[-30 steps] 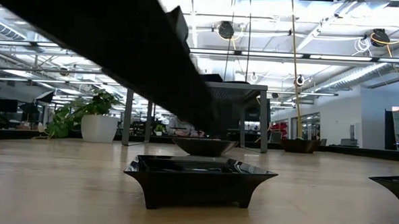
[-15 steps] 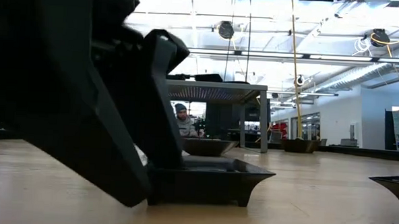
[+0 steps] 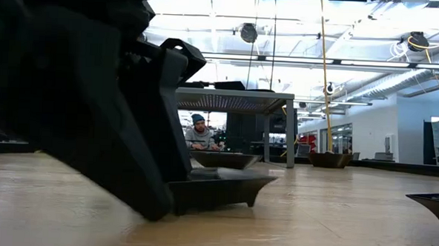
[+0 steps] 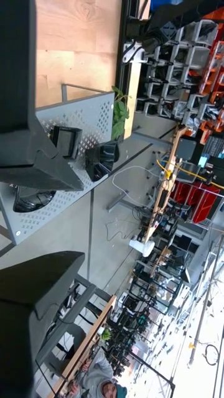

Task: Pick & Place Mini shaped plates
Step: Stack the black square plate on top of the black square plate on the shelf

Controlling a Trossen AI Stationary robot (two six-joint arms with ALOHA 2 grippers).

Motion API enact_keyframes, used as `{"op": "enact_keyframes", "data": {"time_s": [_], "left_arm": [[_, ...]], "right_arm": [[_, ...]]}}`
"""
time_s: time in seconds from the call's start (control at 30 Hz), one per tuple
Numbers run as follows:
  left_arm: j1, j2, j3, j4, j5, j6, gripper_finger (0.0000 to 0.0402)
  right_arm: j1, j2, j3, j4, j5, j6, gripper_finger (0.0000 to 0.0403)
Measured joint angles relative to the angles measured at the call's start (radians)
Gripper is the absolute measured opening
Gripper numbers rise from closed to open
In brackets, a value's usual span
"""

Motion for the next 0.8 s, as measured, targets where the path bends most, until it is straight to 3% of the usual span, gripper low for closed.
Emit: {"op": "enact_keyframes", "data": {"time_s": [0.4, 0.7, 0.8], "left_arm": [[0.043, 0.0, -0.001, 0.022, -0.087, -0.05, 0.0008], [0.078, -0.043, -0.002, 0.195, -0.092, 0.028, 0.0005], [0.102, -0.093, -0.001, 0.194, -0.146, 0.079, 0.0011]], "right_arm": [[0.0, 0.0, 0.0, 0.0, 0.0, 0.0, 0.0155], [0.0, 0.0, 0.0, 0.0, 0.0, 0.0, 0.0155], [0.0, 0.0, 0.0, 0.0, 0.0, 0.0, 0.0155]]}}
